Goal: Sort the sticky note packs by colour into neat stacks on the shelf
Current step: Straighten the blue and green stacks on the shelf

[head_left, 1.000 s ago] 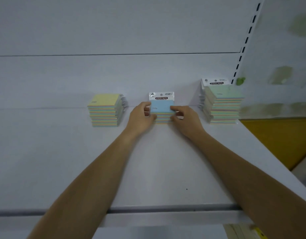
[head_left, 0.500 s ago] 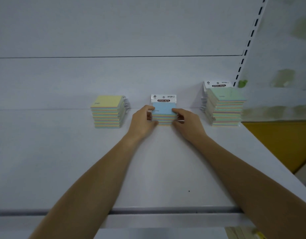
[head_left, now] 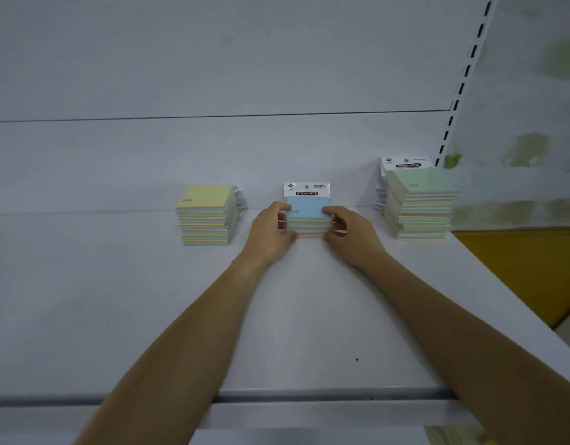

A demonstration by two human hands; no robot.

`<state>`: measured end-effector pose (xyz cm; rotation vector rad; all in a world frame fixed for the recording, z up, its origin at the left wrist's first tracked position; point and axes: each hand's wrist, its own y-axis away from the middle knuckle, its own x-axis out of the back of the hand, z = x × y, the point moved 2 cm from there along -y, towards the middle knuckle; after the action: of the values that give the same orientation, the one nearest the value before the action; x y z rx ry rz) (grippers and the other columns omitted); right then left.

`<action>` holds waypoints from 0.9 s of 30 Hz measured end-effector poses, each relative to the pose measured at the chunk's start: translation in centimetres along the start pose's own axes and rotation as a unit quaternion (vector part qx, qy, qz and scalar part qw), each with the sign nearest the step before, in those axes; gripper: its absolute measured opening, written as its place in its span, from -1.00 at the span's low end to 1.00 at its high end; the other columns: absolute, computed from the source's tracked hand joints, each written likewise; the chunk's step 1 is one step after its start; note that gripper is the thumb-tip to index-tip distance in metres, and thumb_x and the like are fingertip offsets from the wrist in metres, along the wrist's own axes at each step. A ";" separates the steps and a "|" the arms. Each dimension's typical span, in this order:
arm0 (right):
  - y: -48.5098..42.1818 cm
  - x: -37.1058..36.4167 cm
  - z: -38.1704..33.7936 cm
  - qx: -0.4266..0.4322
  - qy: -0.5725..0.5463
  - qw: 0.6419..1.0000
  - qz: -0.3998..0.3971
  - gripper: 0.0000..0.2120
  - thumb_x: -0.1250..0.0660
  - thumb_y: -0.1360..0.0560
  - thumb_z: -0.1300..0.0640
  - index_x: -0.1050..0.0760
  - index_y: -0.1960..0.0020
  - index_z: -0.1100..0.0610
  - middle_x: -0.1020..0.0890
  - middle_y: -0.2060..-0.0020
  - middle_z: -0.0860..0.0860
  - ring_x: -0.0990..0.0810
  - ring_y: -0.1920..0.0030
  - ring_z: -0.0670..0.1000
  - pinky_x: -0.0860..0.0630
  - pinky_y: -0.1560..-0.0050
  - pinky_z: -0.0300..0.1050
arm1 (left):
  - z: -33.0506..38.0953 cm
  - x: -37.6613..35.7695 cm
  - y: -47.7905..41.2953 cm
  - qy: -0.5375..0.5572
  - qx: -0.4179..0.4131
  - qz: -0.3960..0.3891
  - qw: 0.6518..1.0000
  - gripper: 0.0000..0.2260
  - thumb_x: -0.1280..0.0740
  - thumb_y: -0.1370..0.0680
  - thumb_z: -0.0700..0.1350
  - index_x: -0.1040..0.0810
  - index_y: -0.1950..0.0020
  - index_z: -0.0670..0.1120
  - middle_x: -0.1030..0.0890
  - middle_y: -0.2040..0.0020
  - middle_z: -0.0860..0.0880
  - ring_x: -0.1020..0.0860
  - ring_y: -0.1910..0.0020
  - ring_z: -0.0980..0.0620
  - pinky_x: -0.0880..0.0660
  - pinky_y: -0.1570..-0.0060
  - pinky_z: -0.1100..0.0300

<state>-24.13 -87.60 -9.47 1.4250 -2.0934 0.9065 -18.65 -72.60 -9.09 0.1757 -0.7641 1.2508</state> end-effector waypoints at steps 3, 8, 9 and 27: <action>-0.2 0.2 0.1 -0.005 -0.028 0.999 0.017 -0.64 -0.24 -0.51 0.27 -0.45 -0.29 0.14 -0.56 -0.20 0.15 -0.57 -0.14 0.10 -0.25 0.09 -0.45 | 0.0 0.0 0.0 0.025 0.018 -0.001 1.000 -0.58 -0.38 -0.43 -0.29 -0.42 -0.27 -0.18 -0.54 -0.11 -0.16 -0.51 0.05 0.01 -0.33 0.14 0.42; -0.5 0.0 0.6 -0.017 -0.042 0.999 0.025 -0.66 -0.23 -0.51 0.26 -0.46 -0.28 0.10 -0.58 -0.16 0.14 -0.58 -0.12 0.10 -0.27 0.09 -0.42 | -0.2 -0.1 0.0 0.025 0.014 0.004 1.000 -0.62 -0.35 -0.46 -0.28 -0.43 -0.27 -0.19 -0.55 -0.18 -0.21 -0.52 0.03 -0.05 -0.34 0.08 0.40; -0.6 0.0 0.6 -0.019 -0.043 0.999 0.025 -0.65 -0.23 -0.51 0.25 -0.46 -0.28 0.10 -0.58 -0.16 0.14 -0.58 -0.12 0.10 -0.26 0.09 -0.42 | -0.2 -0.2 0.0 0.025 0.013 0.004 1.000 -0.62 -0.35 -0.47 -0.28 -0.43 -0.27 -0.19 -0.55 -0.18 -0.21 -0.54 0.00 -0.07 -0.34 0.06 0.38; 2.2 13.7 1.0 0.138 -0.097 0.940 0.296 -0.63 -0.18 -0.48 0.30 -0.40 -0.28 0.16 -0.51 -0.12 0.11 -0.45 0.06 -0.07 -0.42 0.06 -0.39 | 10.2 -5.7 0.3 -0.002 -0.034 -0.038 0.999 -0.49 -0.37 -0.46 -0.24 -0.30 -0.37 -0.21 -0.47 -0.20 -0.17 -0.48 -0.08 -0.03 -0.38 -0.05 0.31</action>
<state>-31.22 -96.46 -1.47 1.0367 -2.7015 1.3772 -23.84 -82.21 -5.05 0.1514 -0.7954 1.1525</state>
